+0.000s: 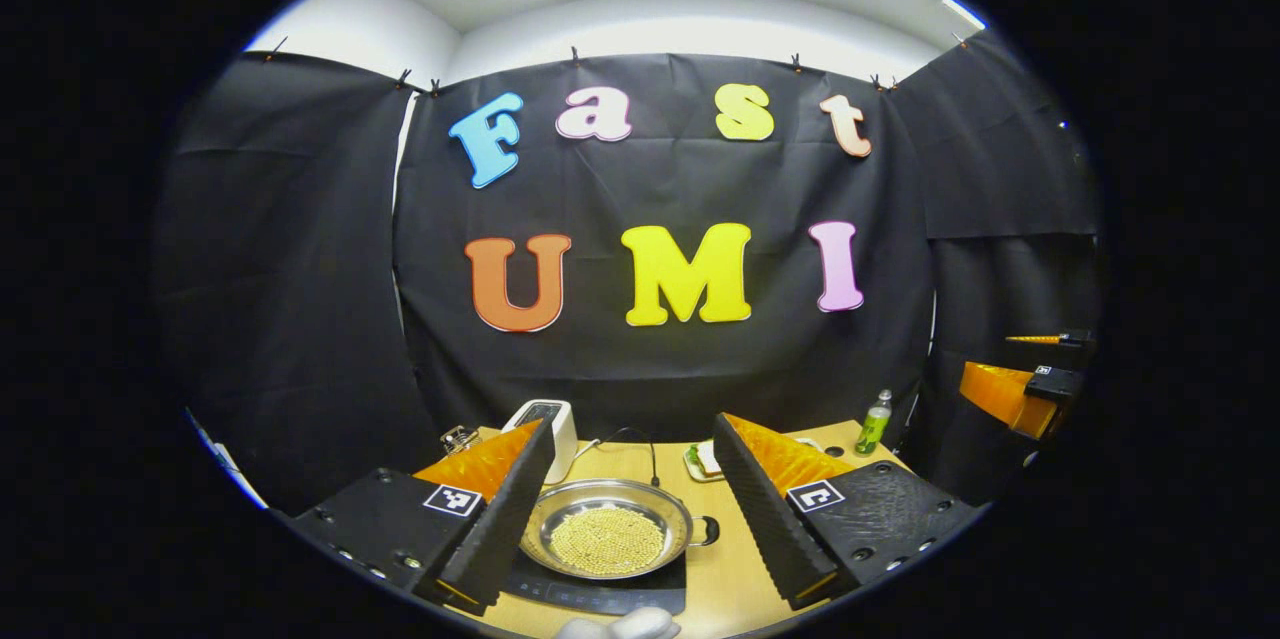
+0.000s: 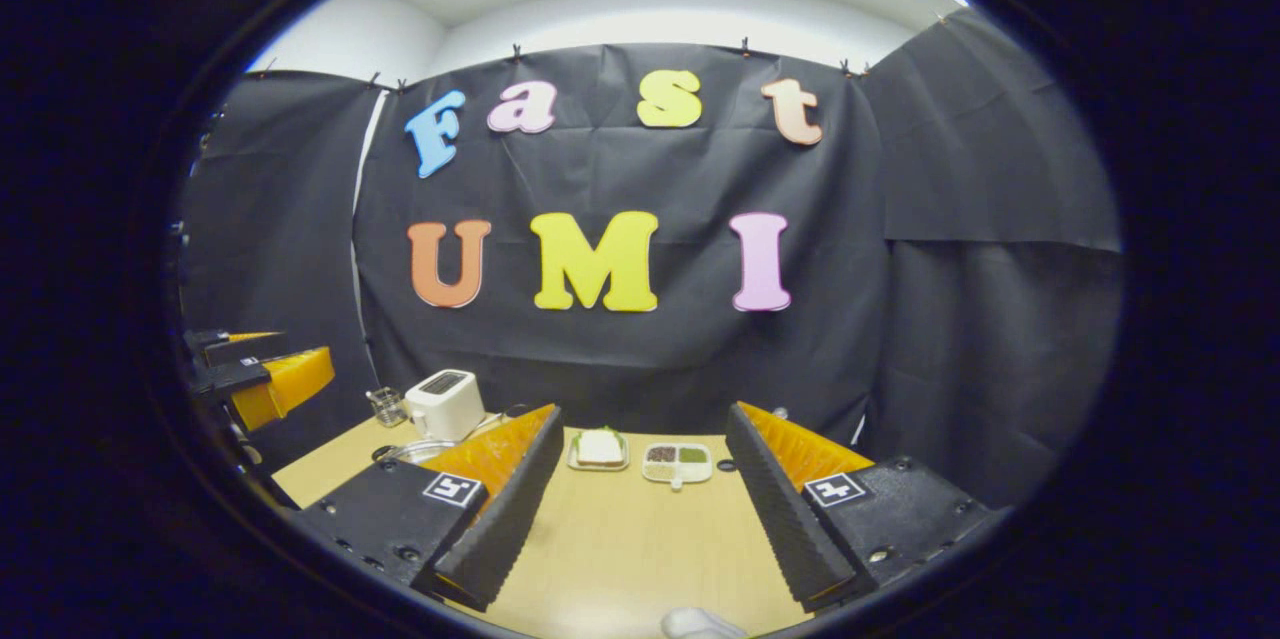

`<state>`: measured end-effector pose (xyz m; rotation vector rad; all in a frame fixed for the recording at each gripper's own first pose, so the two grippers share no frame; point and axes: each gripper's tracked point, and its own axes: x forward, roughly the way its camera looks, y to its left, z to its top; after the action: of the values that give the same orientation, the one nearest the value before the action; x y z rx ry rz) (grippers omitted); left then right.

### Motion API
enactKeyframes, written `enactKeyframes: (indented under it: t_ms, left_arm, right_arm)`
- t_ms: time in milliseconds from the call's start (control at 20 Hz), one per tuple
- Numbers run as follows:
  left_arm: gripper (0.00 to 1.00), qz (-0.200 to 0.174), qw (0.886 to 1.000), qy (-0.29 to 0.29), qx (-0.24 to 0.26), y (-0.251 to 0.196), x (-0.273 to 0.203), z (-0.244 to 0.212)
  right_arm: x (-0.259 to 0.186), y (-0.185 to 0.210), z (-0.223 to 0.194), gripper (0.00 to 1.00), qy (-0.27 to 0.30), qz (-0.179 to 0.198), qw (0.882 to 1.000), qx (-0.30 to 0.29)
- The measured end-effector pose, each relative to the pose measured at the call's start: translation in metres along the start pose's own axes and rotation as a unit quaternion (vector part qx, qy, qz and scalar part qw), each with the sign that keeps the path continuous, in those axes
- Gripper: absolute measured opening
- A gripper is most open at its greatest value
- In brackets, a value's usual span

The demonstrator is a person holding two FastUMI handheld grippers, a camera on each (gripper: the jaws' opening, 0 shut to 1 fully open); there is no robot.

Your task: First push the handle of the pot to place it horizontally, then grasp the pot with both hands and set it on the induction cooktop.

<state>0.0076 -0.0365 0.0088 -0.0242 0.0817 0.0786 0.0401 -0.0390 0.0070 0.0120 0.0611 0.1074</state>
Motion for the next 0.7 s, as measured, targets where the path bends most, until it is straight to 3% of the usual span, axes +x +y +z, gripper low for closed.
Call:
enactKeyframes:
  t_ms: [150, 700]
  left_arm:
    - [0.95, 0.015, 1.0, -0.017, -0.009, -0.001, -0.014, 0.015]
    - [0.95, 0.016, 1.0, -0.013, -0.006, 0.001, -0.033, 0.022]
  right_arm:
    - [-0.015, -0.018, 0.013, 1.0, -0.022, -0.013, 1.0, -0.005]
    - [-0.034, -0.032, 0.023, 1.0, -0.028, -0.012, 0.999, 0.024]
